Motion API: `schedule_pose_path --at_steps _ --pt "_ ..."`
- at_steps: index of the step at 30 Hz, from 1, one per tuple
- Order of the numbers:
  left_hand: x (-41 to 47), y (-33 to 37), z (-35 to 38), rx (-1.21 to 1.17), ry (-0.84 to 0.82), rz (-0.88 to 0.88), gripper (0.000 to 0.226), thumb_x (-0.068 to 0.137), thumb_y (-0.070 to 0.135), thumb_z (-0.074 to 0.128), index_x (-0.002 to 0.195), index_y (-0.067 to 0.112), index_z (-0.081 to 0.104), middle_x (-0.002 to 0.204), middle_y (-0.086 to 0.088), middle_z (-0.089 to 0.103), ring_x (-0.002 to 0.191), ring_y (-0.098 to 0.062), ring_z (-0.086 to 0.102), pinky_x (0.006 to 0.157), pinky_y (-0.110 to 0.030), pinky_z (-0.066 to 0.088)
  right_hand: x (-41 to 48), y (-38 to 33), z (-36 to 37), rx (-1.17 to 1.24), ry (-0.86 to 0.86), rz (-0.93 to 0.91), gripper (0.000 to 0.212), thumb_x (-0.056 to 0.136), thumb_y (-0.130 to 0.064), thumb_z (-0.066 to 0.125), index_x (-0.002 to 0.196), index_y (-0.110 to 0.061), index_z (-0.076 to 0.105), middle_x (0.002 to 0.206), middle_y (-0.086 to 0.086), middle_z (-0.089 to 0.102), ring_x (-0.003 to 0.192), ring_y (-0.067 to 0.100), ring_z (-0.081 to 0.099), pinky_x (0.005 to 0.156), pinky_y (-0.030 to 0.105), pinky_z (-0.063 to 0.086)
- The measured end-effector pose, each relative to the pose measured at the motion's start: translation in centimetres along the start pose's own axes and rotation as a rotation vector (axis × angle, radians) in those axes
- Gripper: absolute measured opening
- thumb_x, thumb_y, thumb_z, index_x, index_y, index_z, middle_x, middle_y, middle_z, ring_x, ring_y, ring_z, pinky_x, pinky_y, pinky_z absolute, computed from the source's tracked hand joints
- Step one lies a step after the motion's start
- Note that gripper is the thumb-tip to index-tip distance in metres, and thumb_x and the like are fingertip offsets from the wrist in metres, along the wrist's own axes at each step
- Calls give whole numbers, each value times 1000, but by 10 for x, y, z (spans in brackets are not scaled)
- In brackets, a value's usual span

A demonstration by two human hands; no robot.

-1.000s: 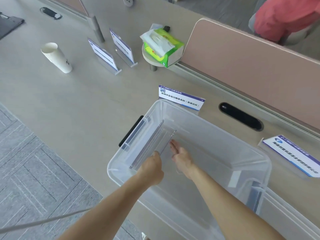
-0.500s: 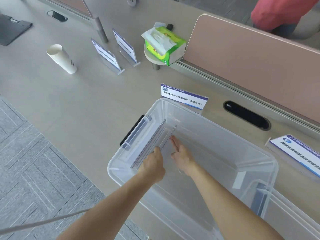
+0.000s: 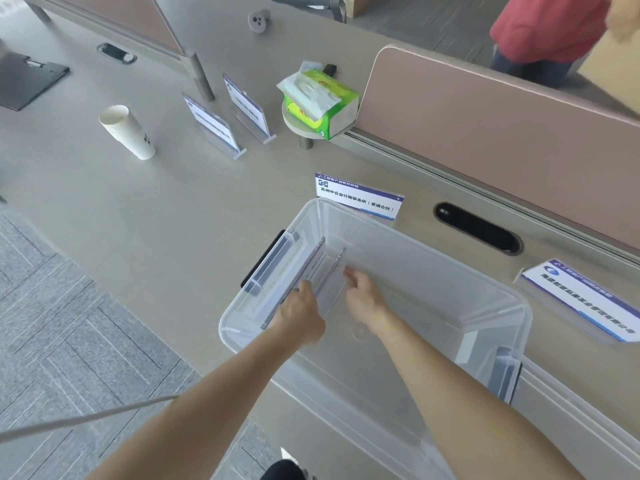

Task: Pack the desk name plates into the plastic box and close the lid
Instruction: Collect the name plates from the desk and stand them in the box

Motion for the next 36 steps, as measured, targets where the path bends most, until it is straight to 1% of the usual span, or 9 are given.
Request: schedule_pose_path --at_steps 3,6,10,14,19,25,27,32,36 --pt "-11 5 -19 -35 21 27 56 89 8 45 142 15 29 133 -8 51 118 -33 53 80 -34 41 -7 -9 -28 -16 135 10 38 92 0 43 124 -6 64 112 9 68 109 24 62 94 27 45" --pt "-24 18 -39 -44 51 119 59 90 12 47 146 17 29 138 -8 49 124 -29 49 81 -31 36 -28 -16 -51 5 225 26 21 89 -14 51 81 -18 70 84 6 73 84 28 71 86 42 55" --pt "-42 41 -59 -39 66 272 50 89 16 49 139 17 44 133 -6 56 122 -27 52 85 -29 40 -81 -47 -83 19 384 -36 31 83 -20 59 53 -16 63 60 1 67 56 18 57 66 35 49" --pt "-64 72 -70 -135 74 440 43 92 12 42 131 21 58 127 -3 63 117 -25 58 85 -27 47 -149 -74 -113 71 543 -96 24 86 -24 65 65 -13 65 53 -4 57 51 15 49 61 29 42" --pt "-98 115 -55 -236 29 670 27 97 24 45 108 16 69 109 -2 71 102 -26 66 70 -24 44 -231 -90 -140 88 698 -156 28 80 -35 65 62 -16 57 52 -1 48 53 19 41 60 33 38" --pt "-140 157 -42 -226 -10 805 39 95 46 49 69 18 51 68 0 55 72 -23 51 52 -26 34 -306 -97 -167 16 844 -187 30 86 -26 65 60 -14 54 52 -1 46 53 18 40 58 28 38" --pt "-155 171 -40 -241 -27 847 41 94 45 52 64 16 47 64 2 52 71 -22 51 55 -26 34 -325 -94 -177 -15 886 -198 31 87 -22 64 58 -16 54 50 -1 49 51 16 41 58 28 38" --pt "-185 202 -37 -272 -66 951 30 88 24 56 62 20 42 59 8 45 57 -16 44 47 -23 31 -363 -77 -208 -73 969 -206 21 87 -14 62 66 -10 60 48 -4 52 49 12 43 57 28 37" --pt "-200 229 -24 -274 -62 1023 31 84 16 57 59 21 41 59 7 44 56 -16 40 48 -23 30 -376 -50 -241 -62 992 -207 27 84 -11 61 58 -18 55 50 -4 52 53 16 43 59 29 38"
Point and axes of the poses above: each hand's wrist, its own x-axis towards the middle knuckle, its own z-axis out of the palm, y = z × x, the point moved 9 cm from there along x, towards the middle knuckle
